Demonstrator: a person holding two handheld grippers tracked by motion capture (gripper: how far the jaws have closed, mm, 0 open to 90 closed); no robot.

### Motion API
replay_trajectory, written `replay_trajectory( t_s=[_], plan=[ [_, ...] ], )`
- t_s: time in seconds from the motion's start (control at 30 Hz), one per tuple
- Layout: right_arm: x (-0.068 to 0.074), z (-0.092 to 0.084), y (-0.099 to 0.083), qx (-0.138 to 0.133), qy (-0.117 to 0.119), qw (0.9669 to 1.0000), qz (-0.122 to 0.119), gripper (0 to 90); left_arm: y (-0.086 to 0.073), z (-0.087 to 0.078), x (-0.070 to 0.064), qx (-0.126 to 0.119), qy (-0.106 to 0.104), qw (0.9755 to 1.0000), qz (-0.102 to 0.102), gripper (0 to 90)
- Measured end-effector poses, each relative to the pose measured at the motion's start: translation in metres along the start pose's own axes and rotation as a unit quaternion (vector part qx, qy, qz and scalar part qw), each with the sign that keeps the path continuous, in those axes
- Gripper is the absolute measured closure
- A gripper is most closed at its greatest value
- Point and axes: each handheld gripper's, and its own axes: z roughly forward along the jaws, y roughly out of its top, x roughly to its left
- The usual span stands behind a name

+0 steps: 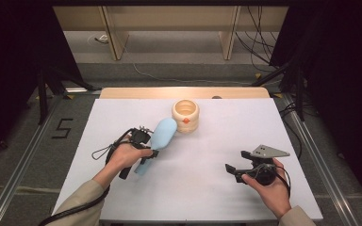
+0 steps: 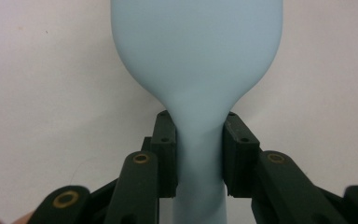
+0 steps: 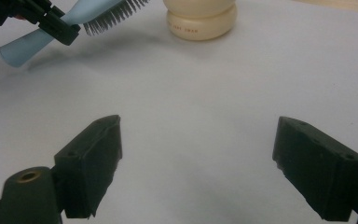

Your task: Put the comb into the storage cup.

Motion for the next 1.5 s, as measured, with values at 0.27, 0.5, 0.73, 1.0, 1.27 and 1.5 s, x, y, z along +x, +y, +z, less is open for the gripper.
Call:
replay_trajectory(
  t_s=[0.27, 0.5, 0.73, 1.0, 1.27, 1.5],
  plan=[
    [0.002, 0.001, 0.000, 0.000, 0.003, 1.0000, -0.002, 16.5, -0.002, -0.004, 0.000, -0.041, -0.002, 0.9990, -0.017, 69.6],
    [0.003, 0.002, 0.000, 0.002, 0.004, 1.0000, -0.004, 16.6, -0.005, -0.008, -0.001, -0.065, 0.000, 0.9977, -0.021, 69.5],
    [0.004, 0.004, 0.000, 0.004, 0.007, 1.0000, -0.005, 16.6, -0.011, -0.011, -0.004, -0.100, -0.003, 0.9944, -0.033, 69.5],
    [0.009, 0.008, 0.001, -0.001, 0.010, 0.9999, -0.007, 16.5, -0.016, -0.012, -0.005, -0.125, -0.007, 0.9913, -0.038, 69.5],
    [0.013, 0.011, 0.003, -0.006, 0.011, 0.9999, -0.009, 16.5, -0.016, -0.014, -0.007, -0.145, -0.004, 0.9885, -0.042, 69.5],
    [0.019, 0.017, 0.005, -0.008, 0.018, 0.9997, -0.012, 16.5, -0.015, -0.017, -0.010, -0.166, -0.004, 0.9850, -0.044, 69.6]
  ],
)
